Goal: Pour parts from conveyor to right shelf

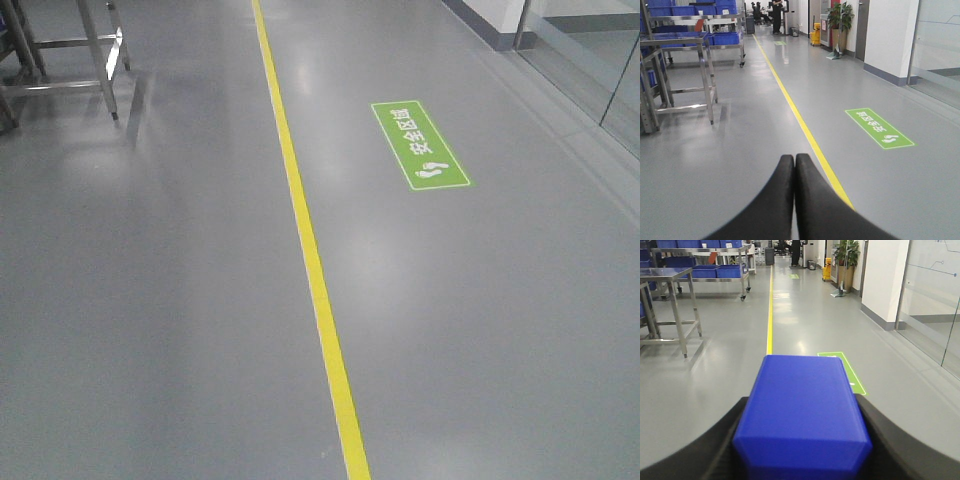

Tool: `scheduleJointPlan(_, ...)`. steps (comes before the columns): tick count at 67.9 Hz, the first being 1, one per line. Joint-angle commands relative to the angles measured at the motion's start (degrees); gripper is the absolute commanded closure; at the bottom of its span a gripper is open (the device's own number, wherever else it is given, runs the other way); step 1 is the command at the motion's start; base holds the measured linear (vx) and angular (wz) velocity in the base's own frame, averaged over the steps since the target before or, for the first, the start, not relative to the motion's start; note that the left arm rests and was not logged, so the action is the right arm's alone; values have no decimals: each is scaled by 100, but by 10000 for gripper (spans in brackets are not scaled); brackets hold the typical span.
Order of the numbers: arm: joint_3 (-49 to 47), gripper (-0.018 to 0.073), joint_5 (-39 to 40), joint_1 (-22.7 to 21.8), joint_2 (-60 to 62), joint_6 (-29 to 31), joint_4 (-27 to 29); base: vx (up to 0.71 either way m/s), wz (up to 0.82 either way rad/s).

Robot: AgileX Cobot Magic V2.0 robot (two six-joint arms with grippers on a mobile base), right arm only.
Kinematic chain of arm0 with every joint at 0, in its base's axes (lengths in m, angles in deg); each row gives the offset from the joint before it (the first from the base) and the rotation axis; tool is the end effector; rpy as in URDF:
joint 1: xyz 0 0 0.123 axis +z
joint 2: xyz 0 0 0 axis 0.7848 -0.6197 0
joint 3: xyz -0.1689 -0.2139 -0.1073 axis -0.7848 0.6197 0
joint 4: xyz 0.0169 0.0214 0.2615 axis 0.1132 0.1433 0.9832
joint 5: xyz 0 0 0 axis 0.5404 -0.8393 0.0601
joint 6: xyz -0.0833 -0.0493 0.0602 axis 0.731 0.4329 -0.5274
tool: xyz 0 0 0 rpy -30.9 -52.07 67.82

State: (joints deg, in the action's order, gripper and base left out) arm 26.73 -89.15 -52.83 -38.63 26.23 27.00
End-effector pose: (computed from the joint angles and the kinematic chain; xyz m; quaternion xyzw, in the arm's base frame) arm 0.0823 0.0040 0.2800 -0.0168 0.7476 0.0046 0.6639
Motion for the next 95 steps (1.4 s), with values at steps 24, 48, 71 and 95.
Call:
scheduleJointPlan(24, -159, 565, 479, -44, -72, 12, 13, 59, 1)
scheduleJointPlan(48, -159, 565, 472, -44, -72, 12, 13, 67, 13)
scheduleJointPlan(71, -159, 565, 472, -44, -72, 12, 13, 71, 12)
scheduleJointPlan(95, -159, 565, 479, -44, -72, 12, 13, 72, 6)
